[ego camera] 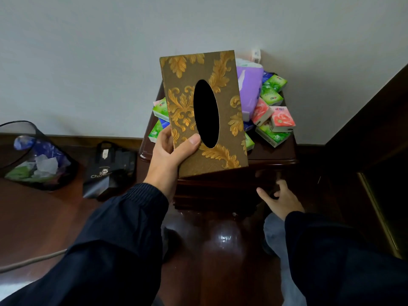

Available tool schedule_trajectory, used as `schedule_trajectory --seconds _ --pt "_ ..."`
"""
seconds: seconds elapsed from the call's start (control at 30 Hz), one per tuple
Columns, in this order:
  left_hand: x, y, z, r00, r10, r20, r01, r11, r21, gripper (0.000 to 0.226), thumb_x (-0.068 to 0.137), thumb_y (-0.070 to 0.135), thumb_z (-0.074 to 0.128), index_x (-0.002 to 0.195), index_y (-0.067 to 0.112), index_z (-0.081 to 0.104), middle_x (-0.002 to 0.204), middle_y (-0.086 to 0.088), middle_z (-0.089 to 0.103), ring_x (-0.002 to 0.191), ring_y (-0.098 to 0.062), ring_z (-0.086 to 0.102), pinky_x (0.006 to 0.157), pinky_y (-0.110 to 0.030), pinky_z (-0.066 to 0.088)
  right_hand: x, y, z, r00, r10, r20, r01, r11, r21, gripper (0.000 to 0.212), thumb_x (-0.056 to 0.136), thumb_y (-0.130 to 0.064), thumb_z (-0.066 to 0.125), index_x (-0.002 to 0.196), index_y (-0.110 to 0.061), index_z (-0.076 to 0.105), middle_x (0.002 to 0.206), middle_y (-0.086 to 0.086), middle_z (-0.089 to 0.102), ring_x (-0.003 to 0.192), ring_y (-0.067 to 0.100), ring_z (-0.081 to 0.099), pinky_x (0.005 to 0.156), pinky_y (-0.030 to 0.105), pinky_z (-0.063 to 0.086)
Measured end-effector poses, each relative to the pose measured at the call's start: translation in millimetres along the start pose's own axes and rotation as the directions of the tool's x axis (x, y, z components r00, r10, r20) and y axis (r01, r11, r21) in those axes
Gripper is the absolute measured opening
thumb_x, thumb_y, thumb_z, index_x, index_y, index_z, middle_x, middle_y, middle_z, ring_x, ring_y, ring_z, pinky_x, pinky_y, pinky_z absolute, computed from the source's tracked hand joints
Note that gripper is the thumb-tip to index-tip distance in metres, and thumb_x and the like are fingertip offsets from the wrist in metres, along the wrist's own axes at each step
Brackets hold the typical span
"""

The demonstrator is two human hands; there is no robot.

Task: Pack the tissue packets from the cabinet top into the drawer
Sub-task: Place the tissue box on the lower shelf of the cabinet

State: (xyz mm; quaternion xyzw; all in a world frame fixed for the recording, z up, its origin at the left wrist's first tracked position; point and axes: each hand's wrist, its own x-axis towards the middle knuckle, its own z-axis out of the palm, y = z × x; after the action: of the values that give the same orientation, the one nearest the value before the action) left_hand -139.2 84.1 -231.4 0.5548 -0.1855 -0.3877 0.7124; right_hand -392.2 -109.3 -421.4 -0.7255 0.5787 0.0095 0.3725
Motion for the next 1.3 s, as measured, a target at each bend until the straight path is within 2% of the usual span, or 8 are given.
schedule_trajectory --seconds 0.23,0.4,0.47,0.53,0.6,0.9,1.1,1.3 --pt "-18.1 0.6 -18.5 0.999 0.007 -0.034 -0.008 1.0 -0.029 0.088 0.069 0.033 0.087 0.144 0.017 0.043 0.14 -0.018 0.058 0.121 -0.037 0.063 0.101 -0.058 0.051 -22.0 0.4 -13.2 0.996 -0.076 0.053 0.091 0.914 -0.395 0.058 0.078 -0.082 0.051 0.111 -0.036 0.04 0.097 -0.007 0.057 0.086 0.019 0.061 0.077 0.041 0.053" --pt "-34.6 1.5 -39.1 0.999 0.013 -0.052 -0.018 0.995 -0.094 0.085 0.072 0.029 0.085 0.143 0.014 0.043 0.137 -0.019 0.06 0.117 -0.038 0.065 0.097 -0.054 0.054 -45.6 -43.3 -2.3 0.997 0.062 0.053 0.008 0.576 -0.818 0.084 0.077 -0.079 0.056 0.14 -0.028 0.036 0.145 0.008 0.04 0.127 0.036 0.047 0.099 0.05 0.04" --pt "-42.4 4.2 -51.6 0.997 0.011 -0.076 -0.017 0.997 -0.08 0.084 0.072 0.03 0.085 0.143 0.013 0.043 0.136 -0.018 0.061 0.118 -0.037 0.065 0.099 -0.057 0.052 -55.8 -68.7 16.9 0.984 -0.1 0.148 0.178 0.611 -0.771 0.081 0.078 -0.074 0.059 0.141 -0.029 0.036 0.148 0.007 0.04 0.131 0.035 0.044 0.104 0.052 0.036" --pt "-51.0 6.7 -66.3 0.995 0.01 -0.102 -0.017 0.998 -0.064 0.084 0.073 0.03 0.086 0.143 0.013 0.044 0.136 -0.017 0.062 0.12 -0.037 0.064 0.101 -0.059 0.051 -67.3 -92.9 41.8 0.883 -0.303 0.359 0.467 0.649 -0.601 0.071 0.085 -0.066 0.057 0.144 -0.032 0.038 0.148 0.0 0.044 0.131 0.029 0.046 0.108 0.048 0.037" --pt "-60.4 9.6 -81.6 0.992 -0.004 -0.127 -0.005 0.998 -0.065 0.086 0.071 0.031 0.088 0.143 0.014 0.044 0.135 -0.017 0.062 0.119 -0.038 0.064 0.1 -0.06 0.051 -82.0 -112.9 66.9 0.797 -0.362 0.483 0.584 0.663 -0.468 0.067 0.089 -0.058 0.057 0.148 -0.034 0.037 0.149 -0.005 0.045 0.132 0.026 0.045 0.108 0.045 0.04" --pt "-94.0 15.6 -140.4 0.985 -0.089 -0.151 0.087 0.996 -0.021 0.089 0.062 0.04 0.094 0.135 0.011 0.053 0.124 -0.017 0.07 0.107 -0.036 0.071 0.081 -0.041 0.059 -96.0 -132.2 105.4 0.858 -0.285 0.427 0.512 0.534 -0.673 0.056 0.086 -0.004 0.069 0.135 -0.022 0.05 0.135 0.0 0.05 0.127 0.024 0.047 0.098 0.043 0.049" --pt "-96.3 17.9 -144.5 0.958 -0.287 0.014 0.282 0.949 0.138 0.059 0.051 0.037 0.095 0.1 0.01 0.078 0.104 -0.021 0.075 0.084 -0.03 0.075 0.066 -0.033 0.06 -112.8 -117.6 109.0 0.798 -0.252 0.547 0.597 0.45 -0.664 0.053 0.084 -0.008 0.072 0.13 -0.03 0.056 0.133 -0.001 0.056 0.121 0.025 0.058 0.093 0.038 0.052" --pt "-98.1 0.8 -130.4 0.876 -0.479 0.052 0.438 0.837 0.328 0.064 0.052 0.038 0.088 0.105 0.004 0.076 0.103 -0.02 0.076 0.086 -0.028 0.075 0.07 -0.029 0.06 -134.1 -91.9 124.6 0.726 -0.18 0.664 0.666 0.424 -0.614 0.045 0.079 -0.019 0.074 0.12 -0.028 0.059 0.107 -0.001 0.059 0.096 0.025 0.061 0.07 0.035 0.05"
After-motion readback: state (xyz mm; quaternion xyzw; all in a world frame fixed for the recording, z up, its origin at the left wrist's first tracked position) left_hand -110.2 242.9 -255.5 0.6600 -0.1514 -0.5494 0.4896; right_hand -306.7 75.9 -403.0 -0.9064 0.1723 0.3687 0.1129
